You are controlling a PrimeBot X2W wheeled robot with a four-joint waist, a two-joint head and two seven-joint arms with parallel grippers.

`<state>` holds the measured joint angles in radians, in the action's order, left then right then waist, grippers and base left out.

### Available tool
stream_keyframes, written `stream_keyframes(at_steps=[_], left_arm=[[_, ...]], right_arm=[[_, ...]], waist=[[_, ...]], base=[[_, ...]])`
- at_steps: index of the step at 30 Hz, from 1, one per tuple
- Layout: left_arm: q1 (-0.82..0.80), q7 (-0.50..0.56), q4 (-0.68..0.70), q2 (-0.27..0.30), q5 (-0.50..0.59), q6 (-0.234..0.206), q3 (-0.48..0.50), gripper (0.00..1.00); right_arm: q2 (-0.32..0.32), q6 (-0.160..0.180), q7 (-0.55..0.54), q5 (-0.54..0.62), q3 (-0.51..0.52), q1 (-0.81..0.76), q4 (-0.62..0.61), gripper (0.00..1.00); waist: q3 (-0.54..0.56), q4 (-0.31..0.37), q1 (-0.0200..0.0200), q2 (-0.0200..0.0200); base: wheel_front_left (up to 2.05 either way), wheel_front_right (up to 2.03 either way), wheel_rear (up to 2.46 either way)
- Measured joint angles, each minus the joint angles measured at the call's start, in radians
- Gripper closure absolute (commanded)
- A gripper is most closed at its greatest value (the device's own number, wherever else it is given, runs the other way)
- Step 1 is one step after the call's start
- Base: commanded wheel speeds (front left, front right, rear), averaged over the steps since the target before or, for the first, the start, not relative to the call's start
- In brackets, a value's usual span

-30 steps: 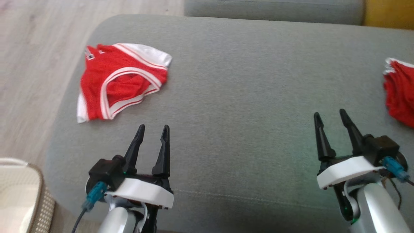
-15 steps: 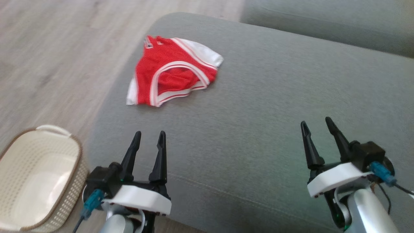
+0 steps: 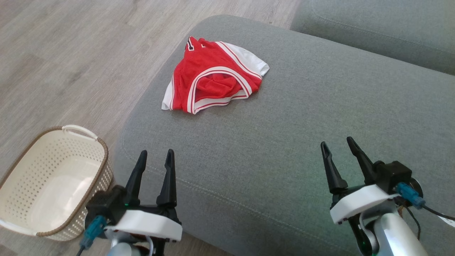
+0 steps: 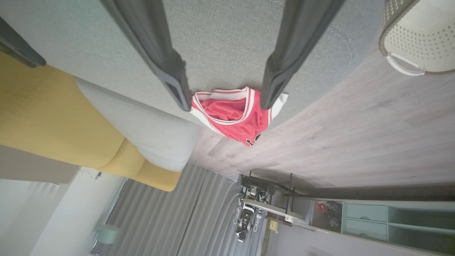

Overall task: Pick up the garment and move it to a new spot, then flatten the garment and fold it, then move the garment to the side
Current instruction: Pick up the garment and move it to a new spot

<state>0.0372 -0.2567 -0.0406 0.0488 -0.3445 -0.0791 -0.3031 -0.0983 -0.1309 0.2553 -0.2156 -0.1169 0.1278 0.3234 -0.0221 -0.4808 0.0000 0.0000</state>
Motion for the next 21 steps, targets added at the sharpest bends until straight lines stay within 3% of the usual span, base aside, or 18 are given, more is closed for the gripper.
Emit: stream_keyframes(at_steps=[13, 21], left_arm=[[-0.014, 0.000, 0.002, 0.000, -0.010, 0.005, 0.081, 0.00], [-0.233, 0.000, -0.104, -0.006, 0.030, 0.079, 0.148, 0.00]], right_arm=[[-0.013, 0.000, 0.000, -0.005, 0.013, 0.003, -0.032, 0.00], [-0.091, 0.000, -0.037, -0.004, 0.041, 0.044, -0.149, 0.00]], waist=[[-0.040, 0.011, 0.0000, 0.0000], [-0.174, 0.052, 0.0000, 0.0000]], base=[[0.00, 0.00, 0.00], [0.00, 0.00, 0.00]])
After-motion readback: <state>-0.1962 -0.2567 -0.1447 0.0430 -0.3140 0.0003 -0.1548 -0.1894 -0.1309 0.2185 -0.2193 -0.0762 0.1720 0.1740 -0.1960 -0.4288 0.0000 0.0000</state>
